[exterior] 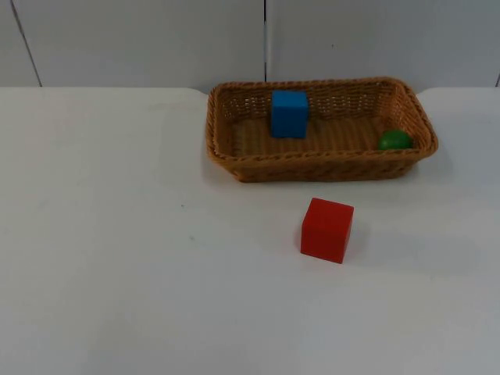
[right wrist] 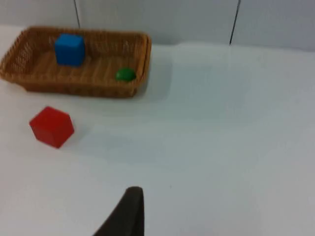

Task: Place all geometric objects except the red cube into the basket.

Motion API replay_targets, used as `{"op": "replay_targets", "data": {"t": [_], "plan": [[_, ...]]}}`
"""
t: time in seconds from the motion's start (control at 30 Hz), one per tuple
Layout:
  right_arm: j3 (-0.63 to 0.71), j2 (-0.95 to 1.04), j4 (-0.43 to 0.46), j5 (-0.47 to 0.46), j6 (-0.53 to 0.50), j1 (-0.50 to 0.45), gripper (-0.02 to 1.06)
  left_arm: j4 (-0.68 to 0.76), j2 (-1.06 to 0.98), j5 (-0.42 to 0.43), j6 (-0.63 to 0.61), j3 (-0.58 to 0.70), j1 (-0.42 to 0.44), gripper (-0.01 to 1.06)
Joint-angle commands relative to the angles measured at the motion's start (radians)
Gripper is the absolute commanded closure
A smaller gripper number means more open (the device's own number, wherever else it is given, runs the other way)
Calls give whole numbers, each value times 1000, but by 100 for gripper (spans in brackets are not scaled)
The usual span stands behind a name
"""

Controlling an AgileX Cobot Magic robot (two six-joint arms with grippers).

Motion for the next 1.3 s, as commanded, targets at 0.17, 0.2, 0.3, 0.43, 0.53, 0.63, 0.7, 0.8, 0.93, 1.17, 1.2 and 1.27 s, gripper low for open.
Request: {"op": "replay_targets", "data": {"t": [0.17,0.2,0.3,0.43,0.53,0.63,0.7,0.8,0.93,1.17,1.2,1.27], "plan": [[77,-1,-7,-47,7,5,0,0,-1,-72,-26,85,-7,0],[87,-1,-7,-49,7,5,0,0,-1,-75,-26,98,-7,0],[99,-1,-7,-67,7,5,0,0,-1,-71,-42,126,-7,0],[99,-1,-7,-67,7,5,0,0,-1,-53,-54,143,-7,0],[99,-1,-7,-67,7,5,0,8,-1,-53,-56,143,-7,0],[99,-1,-7,-67,7,5,0,8,-1,-53,-56,143,-7,0],[99,-1,-7,-67,7,5,0,8,-1,-53,-56,143,-7,0],[99,-1,-7,-67,7,5,0,8,-1,-53,-56,143,-7,0],[99,-1,1,-67,7,5,0,8,-1,-53,-56,143,-7,0],[99,-1,12,-67,13,5,0,0,-1,-53,-60,143,-7,0],[99,-1,12,-67,13,5,0,0,-1,-53,-60,143,-7,0],[99,-1,12,-67,13,5,0,0,-1,-53,-60,143,-7,0]]}}
